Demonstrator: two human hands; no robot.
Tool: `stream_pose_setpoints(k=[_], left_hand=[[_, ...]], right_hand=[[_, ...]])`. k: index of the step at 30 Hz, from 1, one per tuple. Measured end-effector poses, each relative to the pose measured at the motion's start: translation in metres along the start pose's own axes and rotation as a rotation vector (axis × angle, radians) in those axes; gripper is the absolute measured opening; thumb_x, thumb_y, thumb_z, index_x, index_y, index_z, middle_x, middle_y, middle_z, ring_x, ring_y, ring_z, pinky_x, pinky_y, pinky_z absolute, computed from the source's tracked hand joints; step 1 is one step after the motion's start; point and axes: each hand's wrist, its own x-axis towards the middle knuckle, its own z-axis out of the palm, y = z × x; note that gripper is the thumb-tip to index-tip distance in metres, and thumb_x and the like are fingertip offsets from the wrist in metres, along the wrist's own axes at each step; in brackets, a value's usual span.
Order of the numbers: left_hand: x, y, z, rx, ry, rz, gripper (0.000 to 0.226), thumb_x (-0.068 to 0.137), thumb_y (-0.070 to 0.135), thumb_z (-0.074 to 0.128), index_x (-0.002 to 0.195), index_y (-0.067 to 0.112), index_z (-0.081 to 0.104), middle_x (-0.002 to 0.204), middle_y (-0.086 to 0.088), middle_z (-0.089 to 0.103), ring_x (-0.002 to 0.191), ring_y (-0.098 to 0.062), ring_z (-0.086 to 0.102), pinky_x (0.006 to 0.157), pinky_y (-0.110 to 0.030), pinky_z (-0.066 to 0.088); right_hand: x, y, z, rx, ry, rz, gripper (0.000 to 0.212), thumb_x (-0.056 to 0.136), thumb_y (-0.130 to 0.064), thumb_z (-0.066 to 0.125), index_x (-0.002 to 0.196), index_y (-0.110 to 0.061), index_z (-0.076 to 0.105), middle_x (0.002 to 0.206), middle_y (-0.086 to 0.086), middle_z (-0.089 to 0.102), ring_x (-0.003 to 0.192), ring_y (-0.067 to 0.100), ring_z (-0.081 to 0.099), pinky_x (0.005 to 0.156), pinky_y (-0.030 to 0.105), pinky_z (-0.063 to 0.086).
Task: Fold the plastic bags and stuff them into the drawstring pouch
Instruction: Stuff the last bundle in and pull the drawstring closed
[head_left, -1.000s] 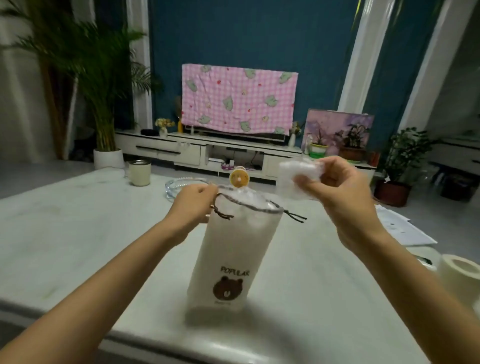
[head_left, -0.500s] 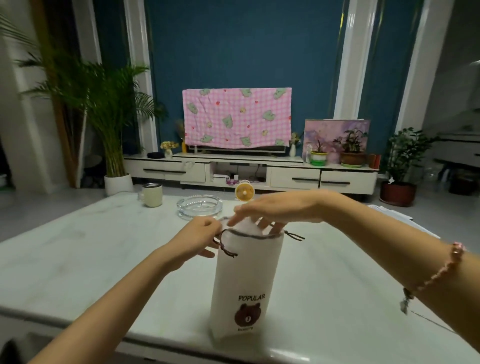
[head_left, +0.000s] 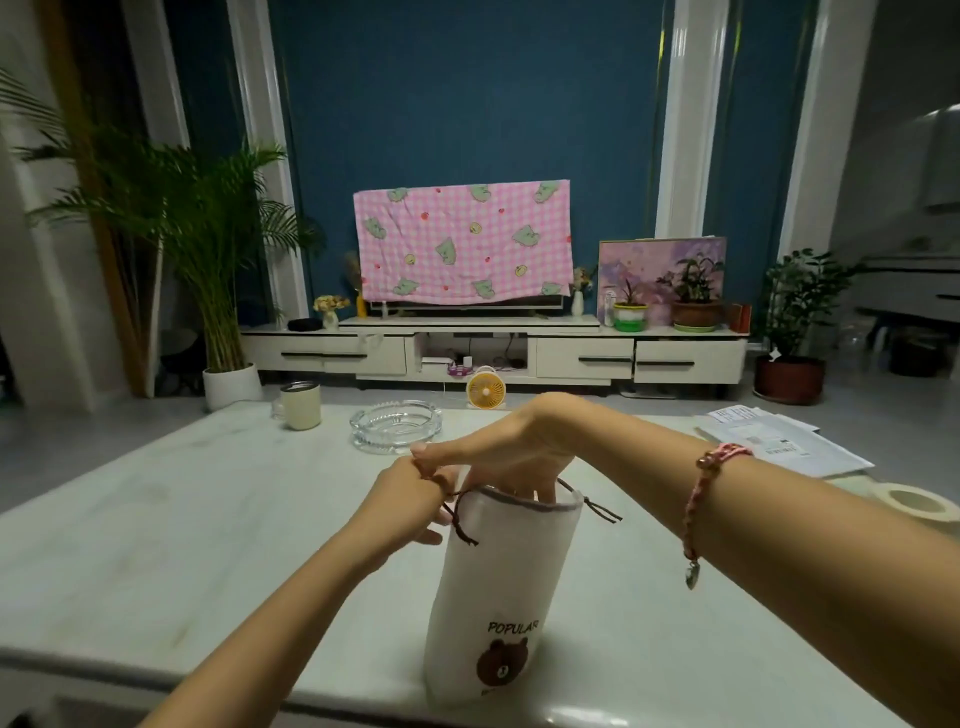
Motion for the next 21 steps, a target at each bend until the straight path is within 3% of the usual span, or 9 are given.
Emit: stream_pose_setpoints(k=[3,7,9,11,13,14,17,18,21], left_hand=[[-0.009,0.008,0.013,-0.034,0.091,-0.048,0.026,0.097,0.026,0.041,0.107,0.009,0.058,0.103,-0.009,0.062,0.089,-0.024,0.062,0.058,-0.03,0.055],[-0.01,0.007,0.023,0.05,0.185,-0.032,0.029,0.1,0.029,0.035,0.088,0.013,0.056,0.09,-0.007,0.061,0.085,-0.027,0.062,0.079,-0.043,0.055],[-0.007,0.004,0.02,0.008,0.25,-0.024,0.032,0.1,0.026,0.033,0.079,0.013,0.054,0.083,-0.008,0.061,0.08,-0.027,0.062,0.081,-0.043,0.053],[-0.007,0.002,0.014,-0.061,0.27,-0.013,0.034,0.101,0.026,0.034,0.078,0.009,0.052,0.077,-0.01,0.06,0.069,-0.024,0.06,0.071,-0.037,0.051],[-0.007,0.0,0.007,-0.099,0.237,-0.013,0.032,0.101,0.026,0.036,0.08,0.008,0.052,0.074,-0.009,0.06,0.063,-0.019,0.058,0.06,-0.03,0.048],[-0.008,0.0,0.004,-0.127,0.212,-0.023,0.031,0.101,0.026,0.038,0.082,0.008,0.052,0.073,-0.008,0.059,0.06,-0.017,0.057,0.057,-0.027,0.047],[-0.011,-0.004,-0.001,-0.231,0.145,-0.068,0.03,0.101,0.026,0.04,0.081,0.007,0.051,0.068,-0.007,0.056,0.051,-0.014,0.053,0.05,-0.022,0.041],[-0.01,-0.005,-0.004,-0.239,0.127,-0.081,0.03,0.101,0.026,0.041,0.08,0.007,0.051,0.067,-0.006,0.055,0.05,-0.014,0.052,0.049,-0.022,0.041],[-0.006,-0.007,-0.011,-0.274,0.068,-0.133,0.03,0.099,0.029,0.045,0.08,0.009,0.052,0.058,-0.001,0.049,0.047,-0.011,0.044,0.043,-0.017,0.039]], right_hand=[[0.003,0.006,0.004,0.025,0.161,-0.029,0.092,0.083,-0.078,0.011,0.146,-0.014,0.03,0.148,0.02,0.034,0.131,0.039,0.039,0.091,0.043,0.038],[-0.004,0.011,0.008,-0.01,0.353,-0.075,0.083,0.088,-0.072,0.022,0.138,-0.009,0.043,0.133,0.02,0.047,0.116,0.038,0.054,0.087,0.042,0.047],[-0.018,0.016,0.008,-0.097,0.621,-0.211,0.06,0.095,-0.054,0.037,0.127,-0.006,0.054,0.113,0.016,0.056,0.099,0.031,0.062,0.076,0.036,0.055],[-0.032,0.029,0.006,-0.082,0.98,-0.383,0.034,0.097,-0.034,0.049,0.11,-0.007,0.063,0.101,0.012,0.065,0.082,0.022,0.063,0.062,0.027,0.055],[-0.035,0.052,0.0,0.03,1.153,-0.408,0.025,0.096,-0.025,0.051,0.111,-0.008,0.062,0.107,0.013,0.066,0.088,0.02,0.06,0.072,0.03,0.054],[-0.033,0.063,0.001,0.098,1.087,-0.361,0.029,0.097,-0.028,0.049,0.117,-0.009,0.057,0.113,0.014,0.062,0.093,0.021,0.058,0.078,0.033,0.052],[-0.015,0.088,0.019,0.493,0.567,-0.21,0.044,0.099,-0.043,0.038,0.122,-0.007,0.05,0.11,0.015,0.057,0.091,0.023,0.058,0.082,0.04,0.053],[-0.01,0.093,0.024,0.574,0.489,-0.218,0.044,0.099,-0.043,0.038,0.116,-0.006,0.054,0.1,0.013,0.059,0.084,0.022,0.06,0.08,0.039,0.054],[-0.004,0.101,0.025,0.649,0.501,-0.246,0.031,0.097,-0.035,0.049,0.096,-0.007,0.061,0.075,0.005,0.055,0.063,0.013,0.052,0.06,0.023,0.05]])
